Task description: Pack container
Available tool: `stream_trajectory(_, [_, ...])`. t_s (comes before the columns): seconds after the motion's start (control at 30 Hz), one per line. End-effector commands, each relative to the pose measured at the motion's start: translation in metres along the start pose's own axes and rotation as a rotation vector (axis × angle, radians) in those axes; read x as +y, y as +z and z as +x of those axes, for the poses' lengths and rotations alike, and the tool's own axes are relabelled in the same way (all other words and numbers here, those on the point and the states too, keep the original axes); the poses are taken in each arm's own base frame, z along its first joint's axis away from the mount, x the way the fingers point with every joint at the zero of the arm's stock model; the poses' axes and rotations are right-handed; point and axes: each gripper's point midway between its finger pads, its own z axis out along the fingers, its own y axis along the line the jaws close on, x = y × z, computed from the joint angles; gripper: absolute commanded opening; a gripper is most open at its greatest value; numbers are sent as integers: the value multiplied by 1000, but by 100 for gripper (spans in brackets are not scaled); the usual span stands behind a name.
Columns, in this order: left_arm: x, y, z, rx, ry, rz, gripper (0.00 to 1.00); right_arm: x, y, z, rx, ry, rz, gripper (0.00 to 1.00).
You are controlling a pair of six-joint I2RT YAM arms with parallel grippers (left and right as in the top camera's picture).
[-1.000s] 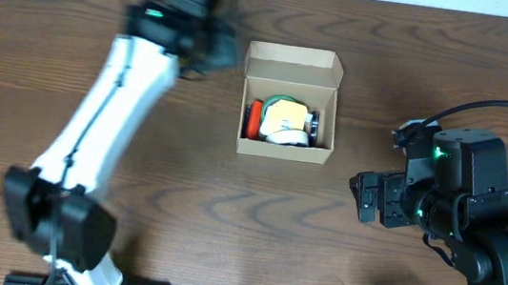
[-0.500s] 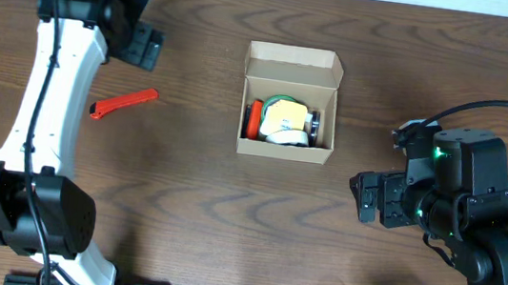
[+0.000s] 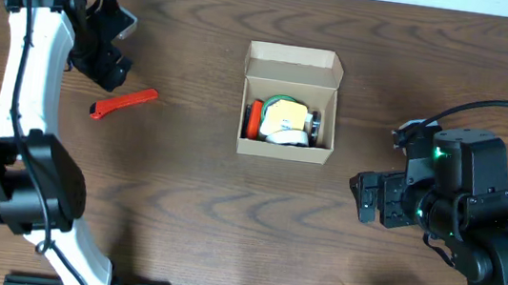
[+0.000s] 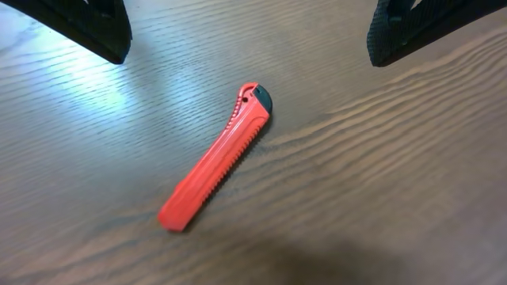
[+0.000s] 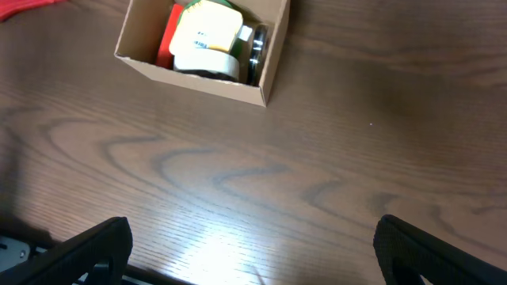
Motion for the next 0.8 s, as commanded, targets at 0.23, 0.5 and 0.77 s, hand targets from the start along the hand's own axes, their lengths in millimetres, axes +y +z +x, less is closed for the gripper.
stream_trajectory(0.23, [-14, 72, 22, 150, 55, 119, 95, -1, 0, 0, 1, 3, 1, 99])
stream_trajectory(0.5, [-18, 108, 20, 194, 71, 112, 95, -1, 0, 0, 2, 3, 0, 99])
stream_trajectory(0.77, [-20, 140, 16, 216, 72, 94, 95, -1, 0, 0, 2, 3, 1, 99])
